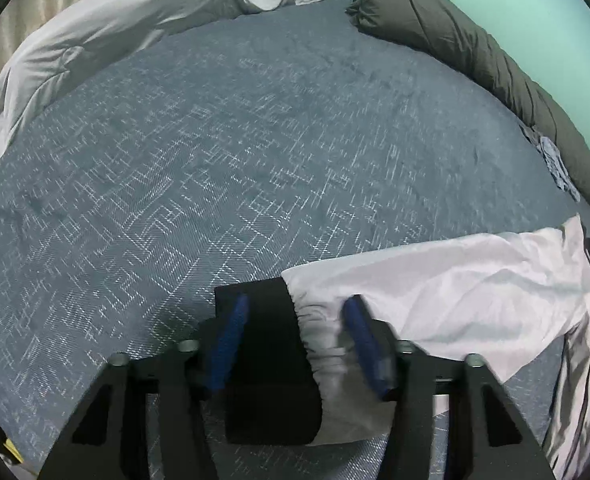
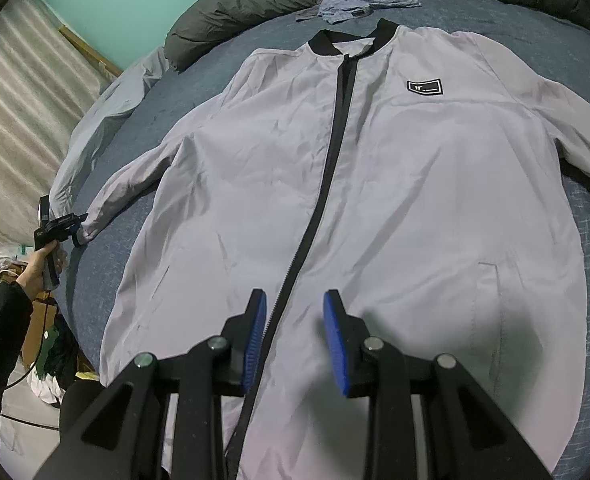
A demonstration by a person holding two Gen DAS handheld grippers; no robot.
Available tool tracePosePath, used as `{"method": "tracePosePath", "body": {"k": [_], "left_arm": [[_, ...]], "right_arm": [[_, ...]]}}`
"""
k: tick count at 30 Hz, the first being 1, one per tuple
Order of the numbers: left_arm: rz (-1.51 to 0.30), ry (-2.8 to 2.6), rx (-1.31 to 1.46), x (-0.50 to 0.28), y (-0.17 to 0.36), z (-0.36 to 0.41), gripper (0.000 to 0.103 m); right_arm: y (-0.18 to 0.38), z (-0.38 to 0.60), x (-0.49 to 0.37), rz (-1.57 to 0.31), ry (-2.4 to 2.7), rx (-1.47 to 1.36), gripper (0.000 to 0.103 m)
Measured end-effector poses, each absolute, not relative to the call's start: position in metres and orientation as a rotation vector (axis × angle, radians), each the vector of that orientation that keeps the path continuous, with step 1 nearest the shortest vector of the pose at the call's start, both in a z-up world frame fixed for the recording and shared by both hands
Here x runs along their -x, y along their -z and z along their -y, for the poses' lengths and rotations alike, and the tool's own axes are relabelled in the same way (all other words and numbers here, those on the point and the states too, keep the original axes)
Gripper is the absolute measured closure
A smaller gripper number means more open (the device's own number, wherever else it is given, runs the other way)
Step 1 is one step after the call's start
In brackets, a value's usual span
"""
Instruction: Fold clothes
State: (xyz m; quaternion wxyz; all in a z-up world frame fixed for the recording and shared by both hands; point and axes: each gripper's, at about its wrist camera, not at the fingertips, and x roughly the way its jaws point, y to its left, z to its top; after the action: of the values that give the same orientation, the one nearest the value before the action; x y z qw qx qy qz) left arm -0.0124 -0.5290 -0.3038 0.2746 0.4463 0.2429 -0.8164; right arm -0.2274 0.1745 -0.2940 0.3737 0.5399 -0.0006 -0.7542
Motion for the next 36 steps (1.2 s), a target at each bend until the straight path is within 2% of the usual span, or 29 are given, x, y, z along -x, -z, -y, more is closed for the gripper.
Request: {"method": "tracePosePath", "body": {"k": [2, 5, 7, 14, 17, 19, 21, 24, 28, 30, 33, 36], "left_arm": [[-0.637, 2.206, -1.202, 0.013, 0.303, 0.527, 0.081], [-0.601, 2.211, -1.198, 0.014, 0.292, 0.524, 0.087], [-0.628, 2.208, -1.175, 0.01, 0.281, 0.528, 0.097], [-0.593, 2.124, -1.171, -0.001, 0.274, 0.54, 0.097], [-0.576, 2.08, -1.201, 0.004, 0.285, 0.538, 0.093], [-0.558, 2.073, -1.194, 0.004, 0.285, 0.534, 0.087], [-0.496, 2.06, -1.182, 0.002, 0.278, 0.527, 0.067], [-0.45, 2.091, -1.128, -0.002, 0.263, 0.512, 0.06], [-0.493, 2.198, -1.136, 0.011, 0.252, 0.474, 0.06], [-0.572, 2.291, -1.197, 0.026, 0.256, 0.442, 0.06], [-0.662, 2.407, -1.263, 0.046, 0.263, 0.391, 0.06], [-0.739, 2.5, -1.301, 0.063, 0.273, 0.344, 0.06]], "right_arm": [[0.296, -0.174, 0.229, -0.002, 1.929, -1.387, 0.074], [0.295, -0.173, 0.229, 0.0, 1.927, -1.383, 0.074], [0.295, -0.173, 0.229, 0.003, 1.925, -1.38, 0.074], [0.298, -0.174, 0.227, 0.006, 1.919, -1.382, 0.074], [0.299, -0.176, 0.226, 0.002, 1.919, -1.383, 0.074], [0.299, -0.178, 0.227, -0.002, 1.922, -1.386, 0.074], [0.299, -0.182, 0.229, 0.008, 1.93, -1.388, 0.074], [0.301, -0.185, 0.23, 0.032, 1.928, -1.391, 0.074], [0.306, -0.183, 0.236, 0.074, 1.937, -1.401, 0.074], [0.307, -0.177, 0.239, 0.079, 1.939, -1.389, 0.074], [0.309, -0.164, 0.248, 0.095, 1.929, -1.373, 0.065], [0.31, -0.152, 0.261, 0.11, 1.933, -1.363, 0.064]]}}
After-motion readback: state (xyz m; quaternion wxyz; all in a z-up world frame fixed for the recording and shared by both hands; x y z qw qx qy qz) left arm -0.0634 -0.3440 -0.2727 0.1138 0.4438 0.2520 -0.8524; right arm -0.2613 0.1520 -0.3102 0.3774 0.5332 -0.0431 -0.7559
